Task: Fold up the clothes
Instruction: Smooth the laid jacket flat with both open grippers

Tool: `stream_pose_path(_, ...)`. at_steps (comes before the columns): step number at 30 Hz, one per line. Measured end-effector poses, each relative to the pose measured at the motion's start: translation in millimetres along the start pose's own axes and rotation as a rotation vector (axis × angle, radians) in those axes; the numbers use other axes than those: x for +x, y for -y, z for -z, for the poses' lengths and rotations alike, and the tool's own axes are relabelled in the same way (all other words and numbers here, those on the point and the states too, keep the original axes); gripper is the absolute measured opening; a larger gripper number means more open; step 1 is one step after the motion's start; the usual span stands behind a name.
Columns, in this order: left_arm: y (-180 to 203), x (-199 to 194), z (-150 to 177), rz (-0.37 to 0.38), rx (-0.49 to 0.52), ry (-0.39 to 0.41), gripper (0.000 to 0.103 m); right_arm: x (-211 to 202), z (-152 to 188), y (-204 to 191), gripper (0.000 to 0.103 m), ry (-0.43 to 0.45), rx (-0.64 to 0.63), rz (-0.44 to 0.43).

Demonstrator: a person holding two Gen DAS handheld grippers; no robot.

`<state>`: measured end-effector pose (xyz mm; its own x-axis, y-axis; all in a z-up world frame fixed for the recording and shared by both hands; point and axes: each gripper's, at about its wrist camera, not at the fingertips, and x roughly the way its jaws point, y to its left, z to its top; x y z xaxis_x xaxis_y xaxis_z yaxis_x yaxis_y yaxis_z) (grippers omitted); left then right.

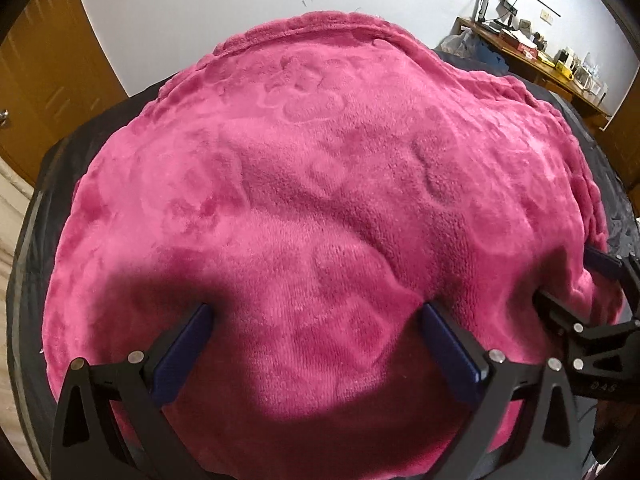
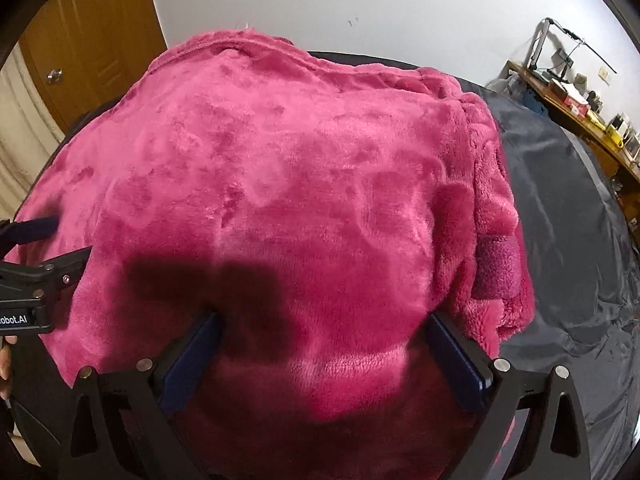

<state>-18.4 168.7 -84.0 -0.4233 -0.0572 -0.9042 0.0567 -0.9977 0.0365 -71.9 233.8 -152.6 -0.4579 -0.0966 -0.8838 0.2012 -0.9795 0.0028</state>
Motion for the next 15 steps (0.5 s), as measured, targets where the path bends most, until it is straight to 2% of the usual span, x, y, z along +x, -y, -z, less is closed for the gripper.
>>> stream_pose_path(8, -0.3, -1.0, 4.4, -0.005, -0.002, 0.037, 0.103, -1.1, 6.8, 0.5, 0.103, 0.035, -0.002, 0.003)
stream_pose_path(15, 4.9, -5.4, 5.4, -0.016, -0.006, 0.024, 0.103, -1.8, 14.5, -2.6, 0.103, 0.054, -0.006, 0.008)
